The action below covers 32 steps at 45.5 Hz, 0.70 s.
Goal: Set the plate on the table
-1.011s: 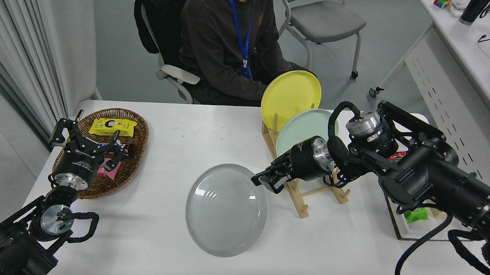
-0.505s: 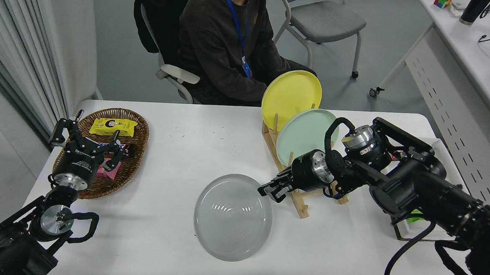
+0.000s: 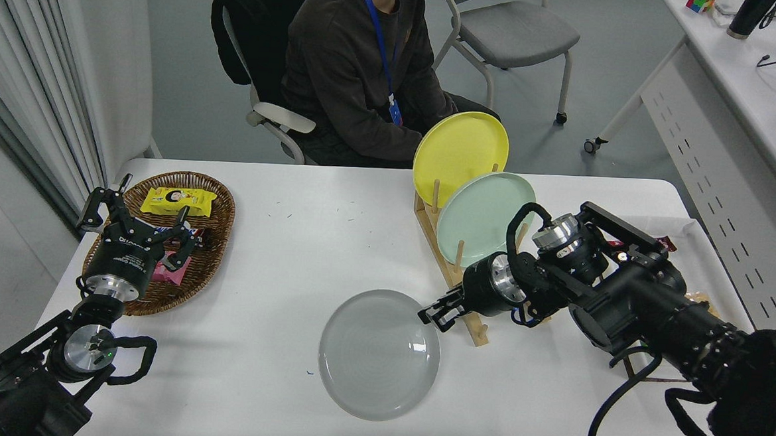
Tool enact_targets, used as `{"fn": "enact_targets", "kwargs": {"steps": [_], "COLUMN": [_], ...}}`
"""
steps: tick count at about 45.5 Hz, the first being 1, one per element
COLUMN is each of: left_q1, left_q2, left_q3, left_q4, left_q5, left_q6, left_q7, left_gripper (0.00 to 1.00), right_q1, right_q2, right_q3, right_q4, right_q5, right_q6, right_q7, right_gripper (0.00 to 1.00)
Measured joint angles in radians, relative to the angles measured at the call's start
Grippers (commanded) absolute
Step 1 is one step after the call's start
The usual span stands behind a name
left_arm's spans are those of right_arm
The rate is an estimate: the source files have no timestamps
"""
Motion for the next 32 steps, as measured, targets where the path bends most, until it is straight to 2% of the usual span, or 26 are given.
{"fn": "enact_targets", "kwargs": {"steps": [32], "left_q1": [0.0], "left_q2": [0.0], "left_q3": [0.0], "left_q4": [0.0], "left_q5": [0.0], "left_q6": [0.0], "left_q7": [0.001], "left_gripper": [0.98], "right_q1": [-0.007], "right_q2": [0.053], "right_q3": [0.005], "right_q4": [-0.041], "right_q5": [-0.006], "right_q6": [0.0], "right_q7": [0.004], "right_gripper": [0.0]}}
